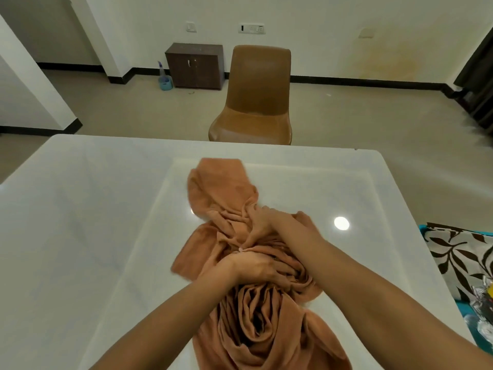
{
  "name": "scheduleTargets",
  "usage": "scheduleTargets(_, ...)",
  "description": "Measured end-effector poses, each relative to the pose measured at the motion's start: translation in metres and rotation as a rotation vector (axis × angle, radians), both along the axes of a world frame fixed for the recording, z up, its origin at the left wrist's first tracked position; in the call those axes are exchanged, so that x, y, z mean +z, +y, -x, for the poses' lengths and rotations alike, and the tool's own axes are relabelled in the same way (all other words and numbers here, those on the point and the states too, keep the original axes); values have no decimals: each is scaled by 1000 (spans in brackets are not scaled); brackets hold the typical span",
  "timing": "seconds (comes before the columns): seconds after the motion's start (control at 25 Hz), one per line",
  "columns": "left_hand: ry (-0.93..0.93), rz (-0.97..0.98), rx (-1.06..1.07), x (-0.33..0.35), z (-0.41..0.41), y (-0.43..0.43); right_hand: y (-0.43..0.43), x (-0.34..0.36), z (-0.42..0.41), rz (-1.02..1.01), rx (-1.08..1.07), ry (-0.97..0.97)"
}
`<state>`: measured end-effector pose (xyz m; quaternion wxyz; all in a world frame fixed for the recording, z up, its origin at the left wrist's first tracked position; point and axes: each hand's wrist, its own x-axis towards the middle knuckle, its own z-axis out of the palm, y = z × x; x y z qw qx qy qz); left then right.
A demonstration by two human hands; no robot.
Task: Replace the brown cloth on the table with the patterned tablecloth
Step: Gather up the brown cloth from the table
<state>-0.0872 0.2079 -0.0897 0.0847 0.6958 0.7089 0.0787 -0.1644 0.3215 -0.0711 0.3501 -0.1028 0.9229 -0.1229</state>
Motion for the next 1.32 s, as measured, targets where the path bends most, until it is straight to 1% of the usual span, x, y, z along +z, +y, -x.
scheduleTargets(0.04,40,16,-15,1,4,-5,-4,0,-3,-28,25,51)
scheduleTargets(0.16,217,-29,-50,8,17,-29,11,1,-6,40,-18,245)
scheduleTargets(0.24,293,-27,-6,22,30,-49,26,-4,-7,29,-89,299)
scheduleTargets(0.28,312,36,32,32,36,-57,30,-4,-10,27,-136,312)
scheduleTargets(0.32,324,151,81,44,40,-60,34,-8,-14,33,-182,320)
scheduleTargets(0.36,309,287,156,56,39,-60,36,-9,-20,42,-234,328)
scheduleTargets(0.4,261,368,259,68,31,-57,39,-9,-24,52,-280,346)
scheduleTargets(0.44,172,373,417,77,17,-54,41,-6,-30,58,-323,351)
scheduleTargets(0.48,87,284,649,78,-1,-53,45,-8,-33,64,-353,363)
scheduleTargets(0.52,35,83,963,78,-25,-56,46,-7,-39,53,-383,358)
scheduleTargets(0.56,24,-152,1339,71,-53,-62,47,-11,-42,47,-405,367)
scheduleTargets(0.6,-21,-323,1760,70,-82,-67,47,-12,-45,43,-420,372)
scheduleTargets(0.64,-156,-418,2154,66,-109,-70,47,-14,-47,41,-422,405)
scheduleTargets(0.68,-395,-497,2447,61,-127,-69,45,-10,-50,31,-423,426)
scheduleTargets(0.72,-672,-584,2621,60,-138,-65,43,-8,-52,33,-430,448)
scheduleTargets(0.76,-915,-655,2696,57,-138,-60,41,-4,-56,39,-441,431)
scheduleTargets(0.8,-1100,-656,2705,57,-134,-54,41,-6,-57,39,-443,412)
scheduleTargets(0.84,-1197,-634,2678,54,-126,-51,41,-1,-60,51,-434,391)
scheduleTargets(0.88,-1208,-661,2641,46,-115,-48,42,3,-61,66,-428,390)
scheduleTargets(0.92,-1187,-761,2567,42,-104,-45,44,2,-58,81,-390,375)
scheduleTargets(0.96,-1186,-896,2450,40,-93,-43,42,8,-59,107,-375,329)
scheduleTargets(1.0,-1192,-989,2316,40,-80,-40,39,7,-59,158,-336,289)
scheduleTargets(1.04,-1224,-1007,2195,38,-66,-38,57,-25,-51,172,-290,242)
scheduleTargets(1.12,-1338,-963,1983,37,-42,-30,109,-120,-18,220,-229,129)
scheduleTargets(1.16,-1369,-944,1907,35,-33,-25,123,-147,-9,352,-354,-42)
scheduleTargets(1.2,-1369,-938,1855,31,-27,-20,128,-156,-9,545,-482,-240)
scheduleTargets(1.24,-1349,-943,1816,26,-23,-18,117,-137,-22,622,-542,-280)
scheduleTargets(1.28,-1335,-964,1790,23,-22,-17,97,-96,-44,707,-564,-303)
scheduleTargets(1.32,-1327,-987,1767,21,-21,-16,74,-37,-65,787,-631,-311)
